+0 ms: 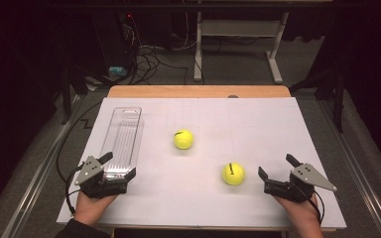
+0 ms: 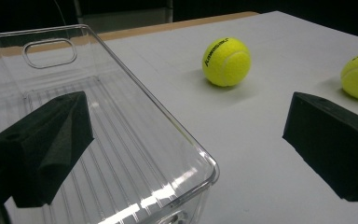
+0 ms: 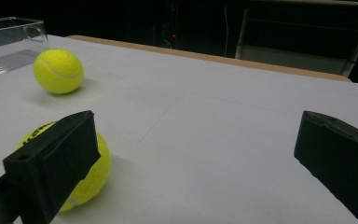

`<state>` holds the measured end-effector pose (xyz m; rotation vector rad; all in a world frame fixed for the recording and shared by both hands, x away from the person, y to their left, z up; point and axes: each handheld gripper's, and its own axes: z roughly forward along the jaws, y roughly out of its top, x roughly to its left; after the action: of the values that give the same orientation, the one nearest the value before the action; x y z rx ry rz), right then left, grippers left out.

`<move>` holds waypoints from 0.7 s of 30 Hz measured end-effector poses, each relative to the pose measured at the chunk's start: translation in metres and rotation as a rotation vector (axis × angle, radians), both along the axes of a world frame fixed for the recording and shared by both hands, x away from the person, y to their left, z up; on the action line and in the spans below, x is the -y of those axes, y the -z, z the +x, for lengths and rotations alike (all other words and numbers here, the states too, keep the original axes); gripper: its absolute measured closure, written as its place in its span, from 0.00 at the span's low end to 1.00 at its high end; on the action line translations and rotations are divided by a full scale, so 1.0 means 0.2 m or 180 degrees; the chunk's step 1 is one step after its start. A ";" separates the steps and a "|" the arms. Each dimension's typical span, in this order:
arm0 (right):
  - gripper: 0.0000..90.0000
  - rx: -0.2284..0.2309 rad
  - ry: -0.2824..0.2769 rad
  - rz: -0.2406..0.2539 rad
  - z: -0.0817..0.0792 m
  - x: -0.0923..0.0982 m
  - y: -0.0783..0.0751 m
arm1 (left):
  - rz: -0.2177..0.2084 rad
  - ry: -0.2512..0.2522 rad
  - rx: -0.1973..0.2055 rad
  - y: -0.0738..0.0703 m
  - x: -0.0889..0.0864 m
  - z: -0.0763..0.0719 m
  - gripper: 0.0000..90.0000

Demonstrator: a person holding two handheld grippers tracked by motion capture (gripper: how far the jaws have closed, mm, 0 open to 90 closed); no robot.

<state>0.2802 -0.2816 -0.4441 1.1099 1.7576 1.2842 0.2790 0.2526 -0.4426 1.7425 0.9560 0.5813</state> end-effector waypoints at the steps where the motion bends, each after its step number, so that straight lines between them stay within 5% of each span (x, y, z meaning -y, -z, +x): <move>1: 0.00 0.0004 0.0002 -0.0003 0.00 0.00 0.00 | -0.0014 -0.0006 0.0004 0.00 0.00 0.00 0.02; 21: 0.00 0.0025 0.0011 -0.0031 0.00 0.00 0.01 | -0.0071 0.0062 0.0040 -0.04 0.03 -0.02 0.03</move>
<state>0.2803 -0.2817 -0.4464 1.1007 1.7534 1.2751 0.2756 0.2471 -0.4343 1.7248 0.9326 0.5664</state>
